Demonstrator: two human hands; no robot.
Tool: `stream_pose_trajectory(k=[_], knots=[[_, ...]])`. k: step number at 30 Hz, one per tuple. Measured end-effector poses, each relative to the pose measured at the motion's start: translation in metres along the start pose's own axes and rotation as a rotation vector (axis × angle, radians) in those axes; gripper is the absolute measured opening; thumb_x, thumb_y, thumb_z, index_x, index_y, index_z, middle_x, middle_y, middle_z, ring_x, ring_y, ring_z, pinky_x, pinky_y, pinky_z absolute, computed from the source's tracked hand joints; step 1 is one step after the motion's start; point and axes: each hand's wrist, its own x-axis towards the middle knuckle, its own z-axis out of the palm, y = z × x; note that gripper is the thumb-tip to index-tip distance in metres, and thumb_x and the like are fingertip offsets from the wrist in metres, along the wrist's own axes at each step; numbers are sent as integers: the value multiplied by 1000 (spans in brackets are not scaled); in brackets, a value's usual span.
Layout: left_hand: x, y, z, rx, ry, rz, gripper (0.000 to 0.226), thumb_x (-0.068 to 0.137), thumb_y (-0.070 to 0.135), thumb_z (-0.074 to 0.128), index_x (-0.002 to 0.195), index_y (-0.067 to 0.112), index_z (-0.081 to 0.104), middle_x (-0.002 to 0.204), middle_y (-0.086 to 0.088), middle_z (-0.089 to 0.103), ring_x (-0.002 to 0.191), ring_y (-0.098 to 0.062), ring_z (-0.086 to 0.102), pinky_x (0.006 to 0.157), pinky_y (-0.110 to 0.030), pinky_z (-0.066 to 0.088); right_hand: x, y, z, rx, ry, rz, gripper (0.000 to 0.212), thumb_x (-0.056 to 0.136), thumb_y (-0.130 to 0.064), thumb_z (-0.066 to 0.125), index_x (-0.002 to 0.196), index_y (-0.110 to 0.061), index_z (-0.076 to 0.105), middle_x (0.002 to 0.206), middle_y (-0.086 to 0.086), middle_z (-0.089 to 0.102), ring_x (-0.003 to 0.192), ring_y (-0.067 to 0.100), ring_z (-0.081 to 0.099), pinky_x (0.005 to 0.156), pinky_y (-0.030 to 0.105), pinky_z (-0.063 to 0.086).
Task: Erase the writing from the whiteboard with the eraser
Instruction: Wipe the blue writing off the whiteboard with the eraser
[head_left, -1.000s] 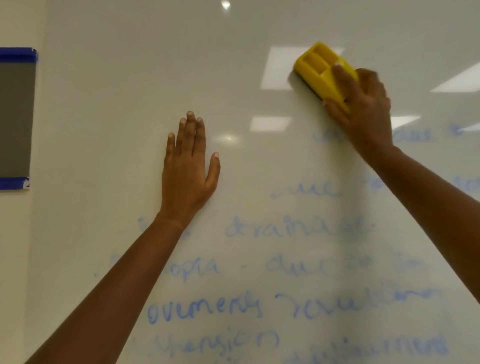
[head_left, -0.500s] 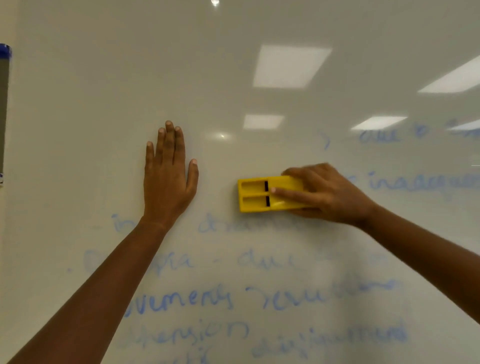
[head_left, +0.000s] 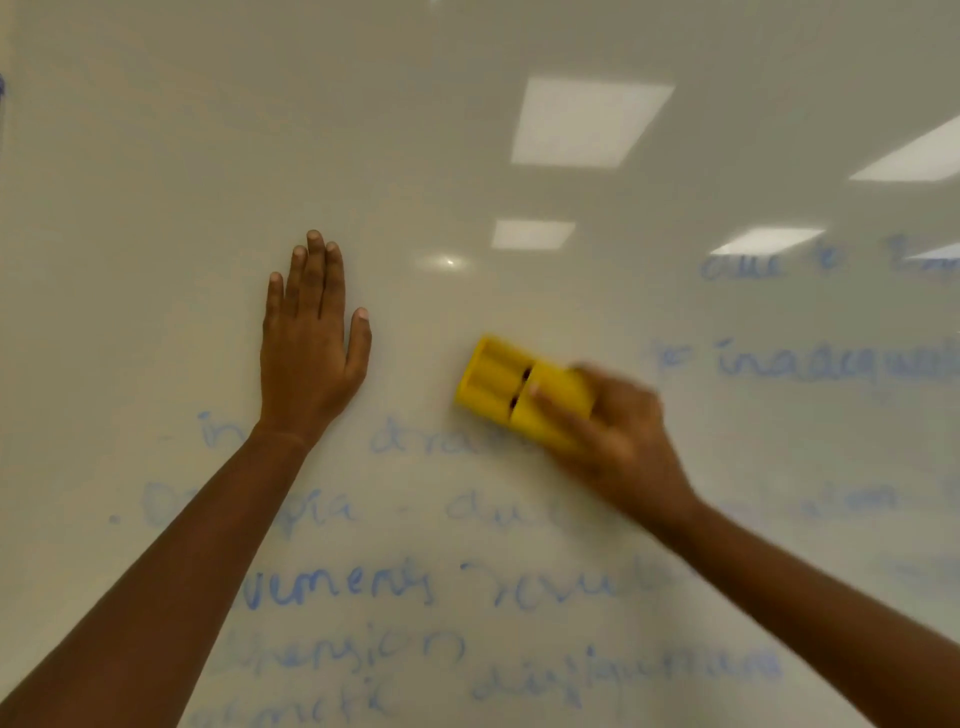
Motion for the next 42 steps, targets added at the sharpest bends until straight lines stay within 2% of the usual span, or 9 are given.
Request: stream_pose_trajectory(k=[3,6,15,24,27,30,34,38,42], knots=[[-1,0,0,7,-9,5,64,90,35,17,142,-3,15,151,-22,14,140,-31,13,113,-40,5,-37,-12,-2,-134,-205,-443,36,97,-37,33,126,-31,53,118,13,57,93,28,58,72,34,45],[-1,0,0,11,-8,5,64,90,35,17,142,-3,15,151,-22,14,140,-31,12,113,-40,5,-16,9,-16,-174,-246,-575,41,99,-36,24,121,-26,58,110,18,67,87,29,66,70,34,50],[0,-2,1,-14,16,21,62,91,32,20,142,-2,16,151,-21,15,140,-29,13,113,-39,4,41,18,-7,-163,226,292,50,85,-26,61,132,-13,49,121,29,52,95,43,55,79,47,44],[-1,-12,-3,-24,-17,77,59,93,29,26,143,0,15,152,-20,13,141,-28,11,113,-36,4,-44,-43,13,-112,-225,-547,36,100,-36,27,127,-33,51,120,13,56,88,26,65,69,32,48],[-1,-16,-6,-28,-27,100,58,93,27,27,143,0,15,152,-19,12,141,-27,10,113,-35,4,-8,-16,1,-135,-157,-449,35,99,-34,31,120,-23,58,110,24,65,86,33,67,68,37,51],[-2,-13,-7,-47,-28,92,58,93,24,30,143,0,14,152,-19,12,141,-27,9,113,-35,2,29,16,-12,-209,71,-66,38,89,-32,53,120,-12,59,112,32,60,84,44,63,71,45,52],[-5,-7,-6,-56,-36,69,59,93,26,29,143,0,13,152,-20,10,141,-29,7,113,-35,-1,30,25,-12,-207,202,229,48,87,-33,52,132,-17,46,120,28,52,95,42,54,78,48,45],[-9,-3,-4,-51,-43,45,60,92,28,26,143,0,10,153,-21,7,141,-29,5,113,-37,-2,-20,-4,7,-178,119,86,39,93,-40,43,127,-20,44,117,30,56,101,35,49,82,39,40],[-12,1,-2,-25,-58,33,60,93,28,24,143,-1,8,152,-23,5,141,-31,3,114,-40,-2,-77,-18,8,-195,-130,-337,31,98,-40,33,124,-27,44,121,16,45,101,30,48,77,38,38]])
